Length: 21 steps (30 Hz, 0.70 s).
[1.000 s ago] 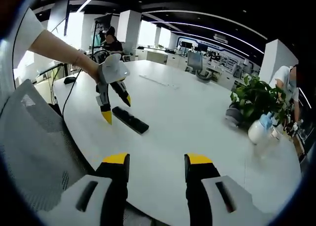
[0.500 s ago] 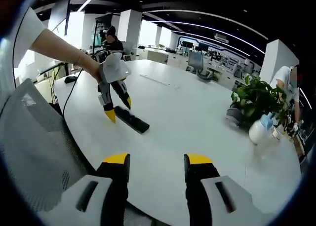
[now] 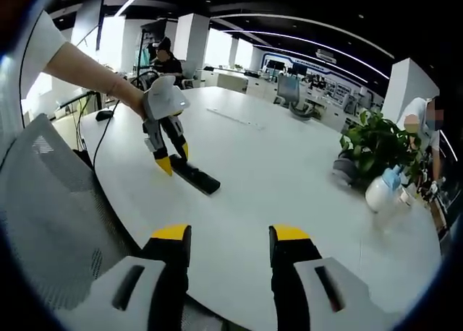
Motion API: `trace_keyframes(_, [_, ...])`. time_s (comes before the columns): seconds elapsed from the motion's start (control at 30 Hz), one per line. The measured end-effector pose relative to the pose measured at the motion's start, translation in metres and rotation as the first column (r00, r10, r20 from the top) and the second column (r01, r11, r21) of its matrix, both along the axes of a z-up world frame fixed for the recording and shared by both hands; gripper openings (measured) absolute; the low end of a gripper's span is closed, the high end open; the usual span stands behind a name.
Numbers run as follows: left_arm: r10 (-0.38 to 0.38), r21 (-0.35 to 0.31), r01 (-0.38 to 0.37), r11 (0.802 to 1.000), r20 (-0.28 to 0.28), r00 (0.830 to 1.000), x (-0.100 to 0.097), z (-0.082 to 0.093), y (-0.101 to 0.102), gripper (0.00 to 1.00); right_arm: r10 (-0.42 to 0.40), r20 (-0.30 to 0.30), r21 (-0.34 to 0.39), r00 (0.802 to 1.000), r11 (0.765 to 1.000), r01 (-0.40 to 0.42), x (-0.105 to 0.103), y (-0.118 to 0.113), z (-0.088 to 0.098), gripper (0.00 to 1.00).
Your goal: Press the specified remote control buttons in sequence, fully releasing each button before pressing the next.
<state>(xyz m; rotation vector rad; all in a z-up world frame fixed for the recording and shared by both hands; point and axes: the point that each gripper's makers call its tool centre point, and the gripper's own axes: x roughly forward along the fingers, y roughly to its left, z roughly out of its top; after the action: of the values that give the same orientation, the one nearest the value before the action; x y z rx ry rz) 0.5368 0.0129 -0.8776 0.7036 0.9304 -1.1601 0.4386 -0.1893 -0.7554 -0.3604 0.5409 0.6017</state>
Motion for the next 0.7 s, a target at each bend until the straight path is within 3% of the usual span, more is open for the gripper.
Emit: trace_keyframes(0.7, [-0.02, -0.005, 0.02, 1.0, 0.003, 1.0, -0.0058, 0.0009, -0.0019, 0.25, 0.021, -0.012, -0.016, 1.0, 1.0, -0.021, -0.0028, 0.002, -0.0027, 0.44])
